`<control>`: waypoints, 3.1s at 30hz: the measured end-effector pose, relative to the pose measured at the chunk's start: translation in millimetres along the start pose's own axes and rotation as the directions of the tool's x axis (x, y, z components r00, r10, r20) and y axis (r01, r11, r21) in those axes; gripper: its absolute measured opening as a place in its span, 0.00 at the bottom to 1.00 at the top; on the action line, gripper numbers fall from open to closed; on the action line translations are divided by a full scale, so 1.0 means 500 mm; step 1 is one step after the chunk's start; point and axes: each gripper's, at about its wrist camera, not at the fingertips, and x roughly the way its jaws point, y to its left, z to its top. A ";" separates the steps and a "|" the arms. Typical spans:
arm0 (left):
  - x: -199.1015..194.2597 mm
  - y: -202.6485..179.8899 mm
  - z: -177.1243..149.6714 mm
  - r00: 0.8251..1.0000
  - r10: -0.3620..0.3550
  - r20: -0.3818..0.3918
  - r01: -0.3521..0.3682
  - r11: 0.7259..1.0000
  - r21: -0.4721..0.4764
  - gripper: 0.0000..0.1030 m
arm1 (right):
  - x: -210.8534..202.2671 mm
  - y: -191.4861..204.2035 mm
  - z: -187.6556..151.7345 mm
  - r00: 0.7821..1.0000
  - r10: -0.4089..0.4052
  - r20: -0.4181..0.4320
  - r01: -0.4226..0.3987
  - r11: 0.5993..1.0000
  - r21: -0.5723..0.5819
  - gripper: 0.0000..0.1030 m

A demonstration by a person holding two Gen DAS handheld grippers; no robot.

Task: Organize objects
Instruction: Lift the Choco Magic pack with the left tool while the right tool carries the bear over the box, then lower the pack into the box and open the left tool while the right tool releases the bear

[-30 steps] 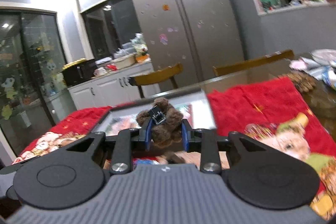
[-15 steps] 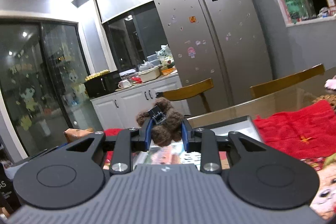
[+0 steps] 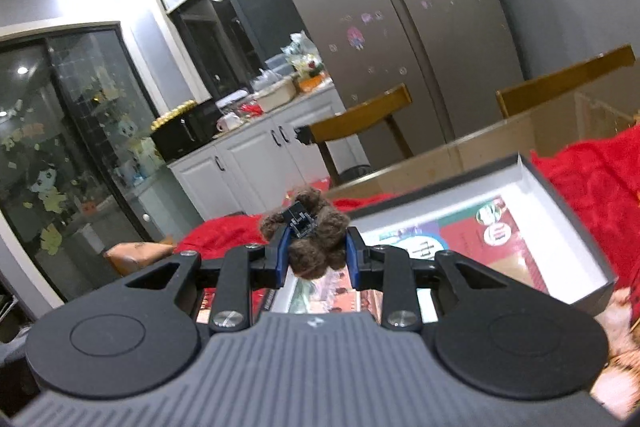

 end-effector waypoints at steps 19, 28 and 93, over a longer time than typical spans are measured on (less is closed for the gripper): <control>0.142 -0.052 -0.195 0.994 0.005 -0.108 0.004 0.996 0.092 0.42 | 0.068 -0.030 -0.120 1.000 0.000 0.005 0.000 0.999 -0.040 0.31; 0.195 -0.047 -0.212 0.978 0.002 -0.207 0.017 0.996 0.091 0.42 | 0.068 -0.015 -0.139 1.000 -0.015 0.024 0.017 0.996 -0.085 0.31; 0.151 -0.033 -0.201 0.991 -0.024 -0.132 0.035 0.996 0.083 0.76 | 0.039 -0.042 -0.119 0.997 0.067 0.041 -0.069 0.997 0.033 0.67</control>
